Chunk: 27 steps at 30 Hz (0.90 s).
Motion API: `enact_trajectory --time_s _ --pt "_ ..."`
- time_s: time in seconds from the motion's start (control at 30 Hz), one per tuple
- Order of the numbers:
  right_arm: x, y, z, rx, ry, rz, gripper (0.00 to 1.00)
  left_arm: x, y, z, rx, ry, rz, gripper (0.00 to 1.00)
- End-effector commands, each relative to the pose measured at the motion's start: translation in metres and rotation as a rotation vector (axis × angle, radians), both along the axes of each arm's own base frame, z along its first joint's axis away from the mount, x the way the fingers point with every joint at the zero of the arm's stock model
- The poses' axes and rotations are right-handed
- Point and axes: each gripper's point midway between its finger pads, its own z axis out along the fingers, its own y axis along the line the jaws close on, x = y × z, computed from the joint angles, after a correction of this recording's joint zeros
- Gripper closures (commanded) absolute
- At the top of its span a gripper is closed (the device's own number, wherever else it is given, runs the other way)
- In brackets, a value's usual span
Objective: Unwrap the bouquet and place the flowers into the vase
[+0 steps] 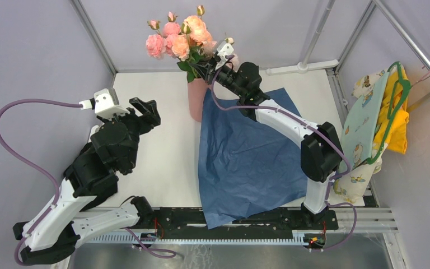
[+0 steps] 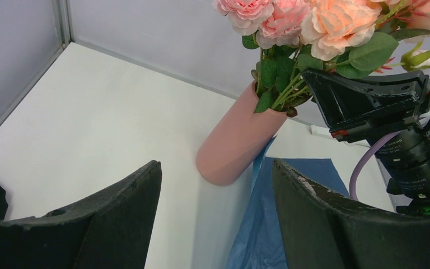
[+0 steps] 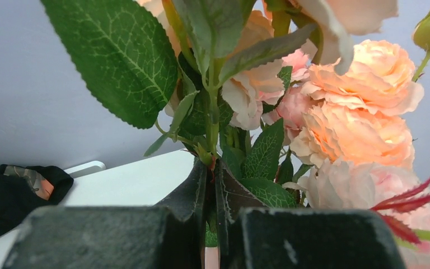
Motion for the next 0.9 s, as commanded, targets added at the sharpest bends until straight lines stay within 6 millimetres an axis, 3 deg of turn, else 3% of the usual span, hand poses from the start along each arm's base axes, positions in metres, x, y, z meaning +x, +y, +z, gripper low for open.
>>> enact_trajectory --time_s 0.0,0.33,0.7,0.87 --pt "0.008 -0.001 -0.011 -0.005 0.014 -0.025 0.99 0.002 0.0 0.002 -0.052 -0.011 0.024 0.22" --pt "0.019 0.002 -0.042 -0.04 0.089 -0.045 0.93 0.002 -0.001 0.002 -0.048 -0.008 0.029 0.22" --pt "0.02 -0.001 -0.058 -0.045 0.129 -0.05 0.62 0.003 -0.001 0.002 -0.048 -0.008 0.032 0.22" --pt "0.015 -0.003 -0.055 -0.04 0.129 -0.043 0.56 0.004 -0.002 0.002 -0.043 -0.006 0.031 0.22"
